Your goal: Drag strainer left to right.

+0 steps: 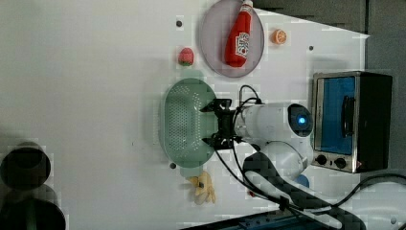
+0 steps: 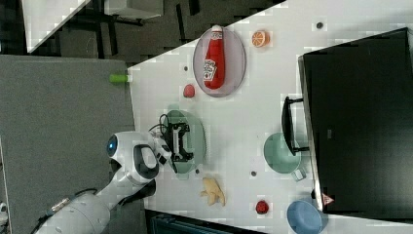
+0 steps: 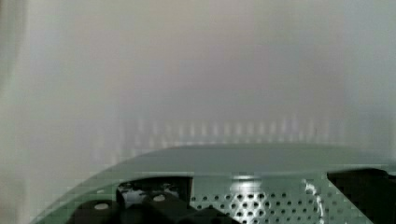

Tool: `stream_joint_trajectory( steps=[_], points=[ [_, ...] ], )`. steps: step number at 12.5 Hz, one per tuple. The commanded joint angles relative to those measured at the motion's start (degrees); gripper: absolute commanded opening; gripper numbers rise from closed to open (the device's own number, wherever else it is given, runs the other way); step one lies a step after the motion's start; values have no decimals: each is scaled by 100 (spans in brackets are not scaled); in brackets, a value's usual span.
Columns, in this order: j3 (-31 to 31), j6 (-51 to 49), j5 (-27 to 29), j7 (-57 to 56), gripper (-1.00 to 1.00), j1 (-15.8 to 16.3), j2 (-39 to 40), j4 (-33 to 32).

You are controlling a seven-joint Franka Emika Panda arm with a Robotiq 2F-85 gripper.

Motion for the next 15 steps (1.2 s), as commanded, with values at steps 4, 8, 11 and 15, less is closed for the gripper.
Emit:
stream_joint_trajectory(
  steps=[4,8,11,15],
  points=[
    [-862,10,45,-974,100,-364,-197,-366],
    [-1415,19,45,-1868,100,-514,-212,-411],
    [-1781,65,44,-2248,100,-594,-215,-412],
    [-2198,184,45,-2543,100,-609,-215,-411]
  ],
)
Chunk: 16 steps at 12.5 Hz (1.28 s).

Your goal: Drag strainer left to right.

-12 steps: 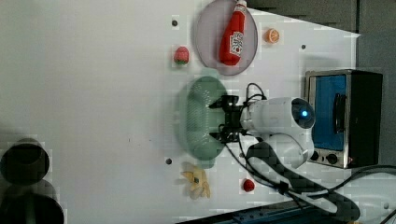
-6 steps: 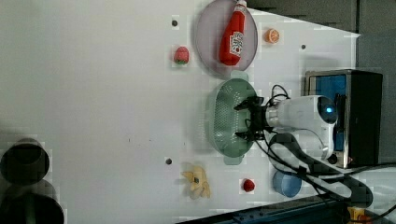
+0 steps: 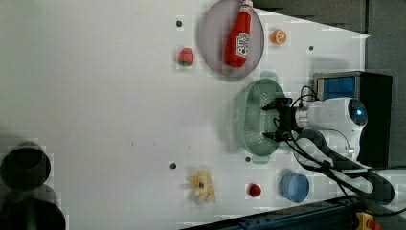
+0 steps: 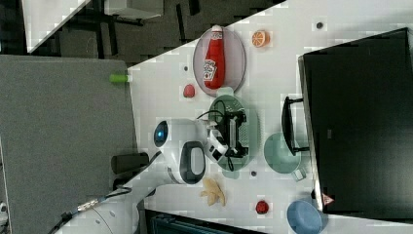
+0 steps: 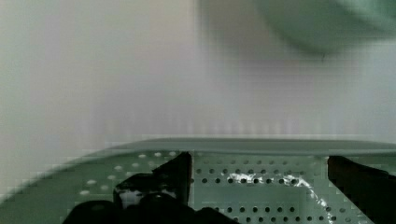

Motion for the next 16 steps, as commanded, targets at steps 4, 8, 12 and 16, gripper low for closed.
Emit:
stream_joint_trajectory(
  steps=[4,8,12,16],
  points=[
    [-424,-23,86,-1041,100,-54,-78,92],
    [-516,2,86,-1347,100,-57,-195,116],
    [-124,-1192,86,-2251,100,-57,-1294,240],
    [-51,-3027,113,-4143,100,-53,-2531,1034]
  ],
)
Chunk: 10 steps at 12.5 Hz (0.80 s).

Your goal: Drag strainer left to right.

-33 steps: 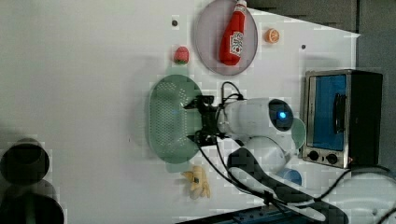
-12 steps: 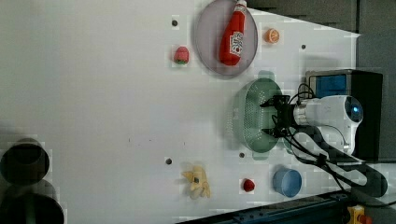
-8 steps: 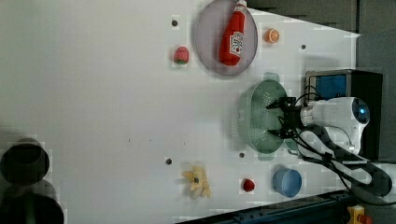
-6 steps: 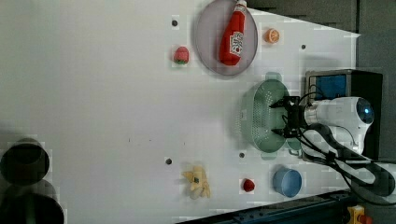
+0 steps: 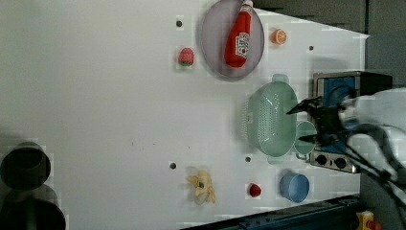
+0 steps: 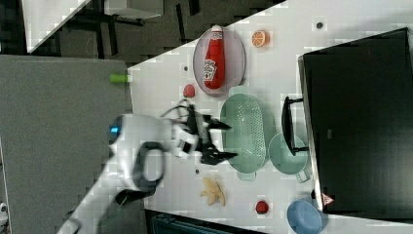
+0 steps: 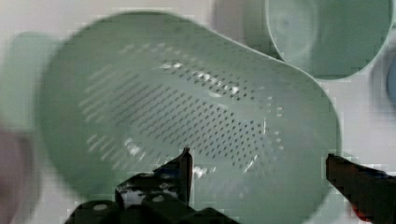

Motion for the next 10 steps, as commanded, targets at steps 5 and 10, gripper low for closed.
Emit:
stream_joint_trajectory(
  steps=[5,10],
  points=[
    [-72,-2914,79,-2547,100,-1,-1664,2029],
    [-24,-3991,16,-2860,100,6,-1794,2852]
  ],
)
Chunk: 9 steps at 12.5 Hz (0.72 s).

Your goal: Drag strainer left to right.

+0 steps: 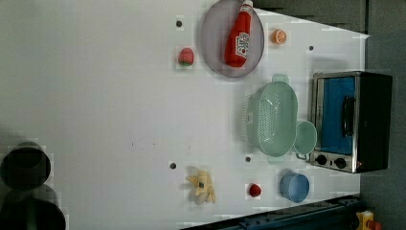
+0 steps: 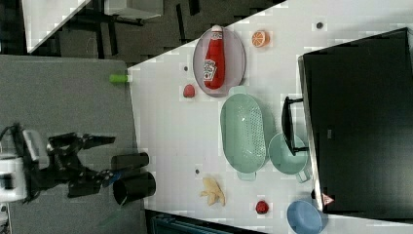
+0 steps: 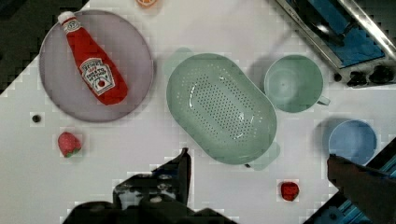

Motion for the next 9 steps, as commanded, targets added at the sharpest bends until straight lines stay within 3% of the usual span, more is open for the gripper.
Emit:
stream_joint_trajectory(
  steps=[1,9],
  points=[
    [-124,-258,-94,-489,100,-69,362,29],
    [-119,-258,-94,-489,100,-69,502,16]
  ],
)
